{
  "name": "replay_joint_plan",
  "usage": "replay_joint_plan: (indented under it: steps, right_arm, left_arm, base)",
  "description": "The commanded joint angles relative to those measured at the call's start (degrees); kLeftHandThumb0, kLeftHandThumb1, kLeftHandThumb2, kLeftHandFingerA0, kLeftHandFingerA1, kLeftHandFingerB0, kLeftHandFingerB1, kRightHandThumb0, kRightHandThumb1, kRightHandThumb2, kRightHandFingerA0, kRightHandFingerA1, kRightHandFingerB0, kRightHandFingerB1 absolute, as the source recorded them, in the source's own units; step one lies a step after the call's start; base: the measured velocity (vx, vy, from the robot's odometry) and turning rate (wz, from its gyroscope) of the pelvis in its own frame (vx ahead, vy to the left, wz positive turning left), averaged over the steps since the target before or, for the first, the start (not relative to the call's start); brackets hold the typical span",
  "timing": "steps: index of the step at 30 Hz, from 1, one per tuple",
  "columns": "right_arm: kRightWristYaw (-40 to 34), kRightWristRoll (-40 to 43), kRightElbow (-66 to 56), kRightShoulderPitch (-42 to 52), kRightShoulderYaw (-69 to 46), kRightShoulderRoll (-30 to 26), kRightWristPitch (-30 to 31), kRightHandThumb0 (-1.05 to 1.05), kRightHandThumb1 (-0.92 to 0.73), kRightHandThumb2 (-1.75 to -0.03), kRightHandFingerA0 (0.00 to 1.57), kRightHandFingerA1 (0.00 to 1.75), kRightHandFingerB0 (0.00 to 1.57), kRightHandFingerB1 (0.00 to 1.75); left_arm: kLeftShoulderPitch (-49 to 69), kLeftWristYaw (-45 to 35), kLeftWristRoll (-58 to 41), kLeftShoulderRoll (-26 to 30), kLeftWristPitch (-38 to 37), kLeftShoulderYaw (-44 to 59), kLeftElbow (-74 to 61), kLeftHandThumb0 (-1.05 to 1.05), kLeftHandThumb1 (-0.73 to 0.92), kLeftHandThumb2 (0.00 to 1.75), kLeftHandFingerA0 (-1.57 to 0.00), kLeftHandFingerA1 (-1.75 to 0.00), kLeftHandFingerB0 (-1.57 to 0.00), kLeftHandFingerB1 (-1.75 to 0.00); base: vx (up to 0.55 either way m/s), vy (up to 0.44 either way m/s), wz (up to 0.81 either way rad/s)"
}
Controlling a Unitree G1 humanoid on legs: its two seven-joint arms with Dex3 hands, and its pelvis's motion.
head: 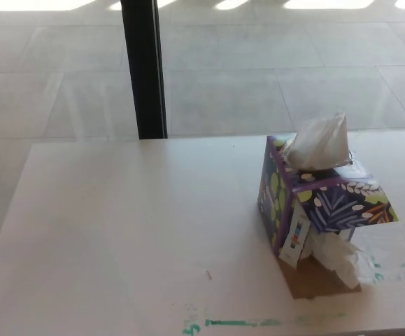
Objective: The robot uses its right hand to pull out a tissue from the tissue box kept in the middle of the desk and put it on the right side
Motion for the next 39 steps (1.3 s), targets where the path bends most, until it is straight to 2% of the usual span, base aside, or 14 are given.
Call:
replay_joint_plan:
  steps: [1, 4, 7, 8, 16, 21, 22, 23, 25, 27, 35, 36, 37, 39]
  right_arm:
    - [0.40, 4.04, 1.83, -0.43, -1.69, -1.34, -4.66, -0.44, -0.61, -0.57, 0.88, 0.90, 0.59, 0.60]
    - [1.39, 7.17, 2.69, -1.24, -4.09, -1.85, -3.81, -0.38, -0.57, -0.56, 0.97, 1.00, 0.60, 0.61]
    - [0.72, 12.17, 0.83, -2.61, -9.81, -4.61, -0.05, -0.35, -0.60, -0.57, 0.94, 1.00, 0.53, 0.57]
    - [0.27, 12.22, 0.32, -2.78, -10.55, -5.27, -0.17, -0.37, -0.61, -0.57, 0.96, 1.01, 0.54, 0.59]
    - [-0.23, 14.33, -3.70, -12.06, -15.48, -16.79, 0.96, -0.50, -0.63, -0.58, 0.65, 1.02, 0.39, 0.56]
    - [-1.37, 13.50, -12.18, -17.29, -13.87, -19.84, 3.02, -0.59, -0.60, -0.58, 0.89, 0.84, 0.45, 0.52]
    - [1.95, 12.70, -19.13, -20.85, -10.41, -21.61, 5.81, -0.71, -0.46, -0.88, 0.75, 0.74, 0.38, 0.58]
    - [2.46, 12.19, -22.49, -22.03, -8.87, -21.70, 6.51, -0.75, -0.59, -0.58, 0.85, 0.73, 0.45, 0.51]
    - [1.84, 11.20, -25.78, -22.45, -7.49, -21.46, 6.98, -0.86, -0.49, -0.93, 0.82, 0.76, 0.42, 0.60]
    - [2.16, 9.75, -31.87, -24.03, -4.14, -21.12, 8.29, -0.76, -0.60, -0.59, 0.80, 0.69, 0.44, 0.51]
    - [2.50, 7.65, -50.87, -37.83, 11.88, -15.37, 16.86, -0.46, -0.65, -0.58, 0.51, 0.56, 0.31, 0.37]
    - [3.58, 8.24, -51.78, -39.51, 13.43, -14.97, 17.85, -0.51, -0.62, -0.59, 0.49, 0.61, 0.30, 0.35]
    - [4.76, 8.28, -52.48, -41.78, 15.51, -14.59, 19.04, -0.59, -0.50, -0.85, 0.48, 0.65, 0.26, 0.48]
    - [5.29, 7.15, -53.10, -45.59, 18.98, -13.83, 21.07, -0.61, -0.48, -0.85, 0.47, 0.64, 0.30, 0.48]
  left_arm:
    - [-0.18, -4.60, -2.76, 1.44, 0.28, 1.80, 1.35, -0.84, 0.92, 0.71, -0.61, -0.53, -0.46, -0.45]
    - [-0.36, -4.52, -2.53, 1.59, 0.23, 1.56, 1.44, -0.80, 0.74, 1.12, -0.56, -0.64, -0.42, -0.56]
    - [-0.46, -4.15, -2.96, 1.42, 0.63, 1.83, 1.55, -0.81, 0.72, 1.11, -0.56, -0.63, -0.43, -0.56]
    - [-0.43, -4.41, -2.95, 1.37, 0.57, 1.77, 1.62, -0.86, 0.92, 0.71, -0.57, -0.54, -0.46, -0.44]
    - [0.21, -5.04, -3.53, 1.55, 0.55, 1.97, 1.45, -0.84, 0.92, 0.71, -0.60, -0.56, -0.47, -0.46]
    - [0.00, -5.04, -3.48, 1.68, 1.06, 1.84, 1.70, -0.86, 0.92, 0.72, -0.57, -0.55, -0.48, -0.46]
    - [0.33, -4.63, -3.06, 1.71, 0.72, 1.53, 1.83, -0.86, 0.92, 0.71, -0.59, -0.55, -0.48, -0.44]
    - [0.40, -4.62, -3.04, 1.71, 0.54, 1.52, 1.88, -0.85, 0.92, 0.71, -0.60, -0.56, -0.47, -0.44]
    - [0.32, -4.58, -3.11, 1.69, 0.64, 1.54, 1.86, -0.85, 0.92, 0.71, -0.59, -0.53, -0.48, -0.44]
    - [0.16, -4.36, -3.38, 1.66, 0.97, 1.79, 1.91, -0.86, 0.92, 0.71, -0.60, -0.55, -0.50, -0.45]
    - [0.70, -4.06, -3.58, 1.49, 1.37, 2.13, 2.27, -0.87, 0.92, 0.70, -0.62, -0.55, -0.50, -0.44]
    - [0.74, -4.22, -3.37, 1.51, 1.10, 1.94, 2.35, -0.82, 0.73, 1.12, -0.58, -0.64, -0.43, -0.56]
    - [0.86, -4.42, -3.62, 1.46, 0.90, 2.17, 2.33, -0.87, 0.92, 0.68, -0.66, -0.59, -0.55, -0.48]
    - [0.99, -4.58, -4.04, 1.50, 1.10, 2.52, 2.09, -0.86, 0.92, 0.68, -0.64, -0.59, -0.54, -0.47]
  base:
    - [0.00, 0.000, 0.00]
    - [0.00, 0.000, 0.00]
    - [0.00, 0.000, 0.00]
    - [0.00, 0.000, 0.00]
    - [0.00, 0.000, 0.00]
    - [0.00, 0.000, 0.00]
    - [0.00, 0.000, 0.00]
    - [0.00, 0.000, 0.00]
    - [0.00, 0.000, 0.00]
    - [0.00, 0.000, 0.00]
    - [0.00, 0.000, 0.00]
    - [0.00, 0.000, 0.00]
    - [0.00, 0.000, 0.00]
    - [0.00, 0.000, 0.00]
